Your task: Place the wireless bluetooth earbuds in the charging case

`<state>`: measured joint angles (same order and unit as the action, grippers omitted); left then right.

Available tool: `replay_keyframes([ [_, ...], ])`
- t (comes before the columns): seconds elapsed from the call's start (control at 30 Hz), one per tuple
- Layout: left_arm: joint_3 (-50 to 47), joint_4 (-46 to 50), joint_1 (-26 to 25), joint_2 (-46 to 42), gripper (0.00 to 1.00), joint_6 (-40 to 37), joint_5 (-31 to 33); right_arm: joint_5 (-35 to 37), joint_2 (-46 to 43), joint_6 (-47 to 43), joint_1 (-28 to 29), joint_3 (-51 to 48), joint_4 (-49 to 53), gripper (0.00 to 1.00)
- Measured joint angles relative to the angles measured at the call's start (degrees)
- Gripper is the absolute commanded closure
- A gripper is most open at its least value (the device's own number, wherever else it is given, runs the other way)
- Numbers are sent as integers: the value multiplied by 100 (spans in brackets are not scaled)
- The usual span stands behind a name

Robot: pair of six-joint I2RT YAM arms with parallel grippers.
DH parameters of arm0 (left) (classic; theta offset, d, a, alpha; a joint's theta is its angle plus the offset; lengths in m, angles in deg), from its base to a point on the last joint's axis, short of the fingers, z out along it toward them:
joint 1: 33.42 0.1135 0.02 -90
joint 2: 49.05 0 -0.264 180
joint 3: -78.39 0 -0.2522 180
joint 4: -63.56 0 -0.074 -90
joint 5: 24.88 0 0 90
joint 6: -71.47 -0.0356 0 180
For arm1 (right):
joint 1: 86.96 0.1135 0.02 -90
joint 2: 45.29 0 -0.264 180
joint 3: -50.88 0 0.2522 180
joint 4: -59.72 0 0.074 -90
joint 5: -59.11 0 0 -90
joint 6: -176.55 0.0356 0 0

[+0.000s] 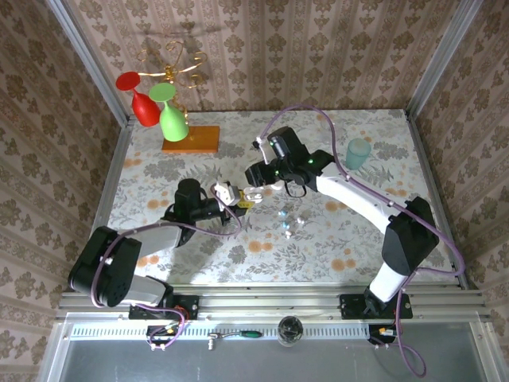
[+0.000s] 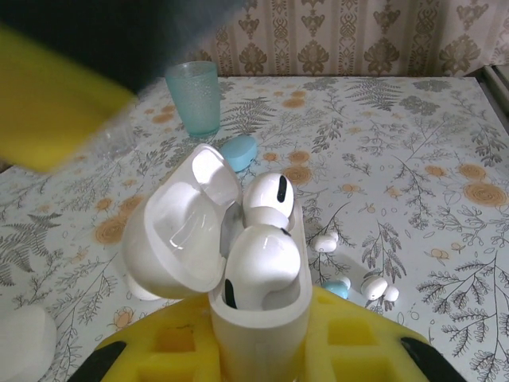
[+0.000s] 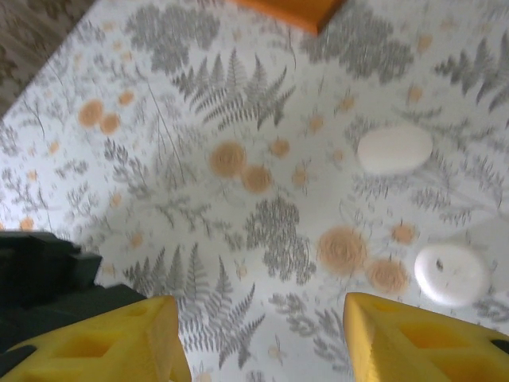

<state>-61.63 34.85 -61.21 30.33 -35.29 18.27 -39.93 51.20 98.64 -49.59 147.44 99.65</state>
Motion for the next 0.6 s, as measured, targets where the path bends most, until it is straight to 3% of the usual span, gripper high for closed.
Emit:
replay_keyframes([
  [0.5, -192, 15, -28, -195, 100, 306, 363, -953, -260, -562, 17, -232, 647, 42],
  [0.6, -192, 46, -13, -321, 100, 525, 479, -1008, -398, -638, 28, -367, 693, 36],
])
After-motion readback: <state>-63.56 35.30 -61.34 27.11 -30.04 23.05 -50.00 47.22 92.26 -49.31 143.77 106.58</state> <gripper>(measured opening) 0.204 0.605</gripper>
